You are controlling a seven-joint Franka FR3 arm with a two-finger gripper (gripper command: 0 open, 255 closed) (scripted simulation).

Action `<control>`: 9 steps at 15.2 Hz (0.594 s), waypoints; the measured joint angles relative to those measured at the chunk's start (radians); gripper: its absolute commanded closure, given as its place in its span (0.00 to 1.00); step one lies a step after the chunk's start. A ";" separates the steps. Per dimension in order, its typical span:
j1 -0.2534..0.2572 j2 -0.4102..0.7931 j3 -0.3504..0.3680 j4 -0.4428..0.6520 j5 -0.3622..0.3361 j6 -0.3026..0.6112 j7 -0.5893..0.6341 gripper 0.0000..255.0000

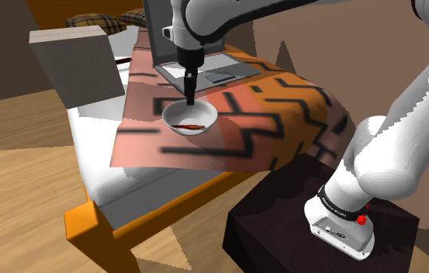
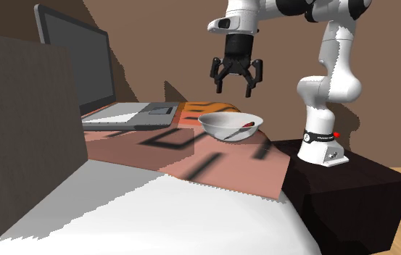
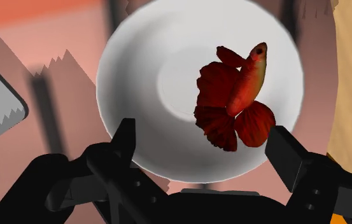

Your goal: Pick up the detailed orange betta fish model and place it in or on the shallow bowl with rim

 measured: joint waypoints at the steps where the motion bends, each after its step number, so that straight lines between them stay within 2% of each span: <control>1: -0.001 -0.004 -0.002 0.023 0.001 -0.027 -0.005 0.00; 4: 0.000 -0.014 0.000 0.064 0.002 -0.078 -0.004 0.00; 9: 0.000 -0.018 -0.001 0.067 0.003 -0.085 -0.005 0.00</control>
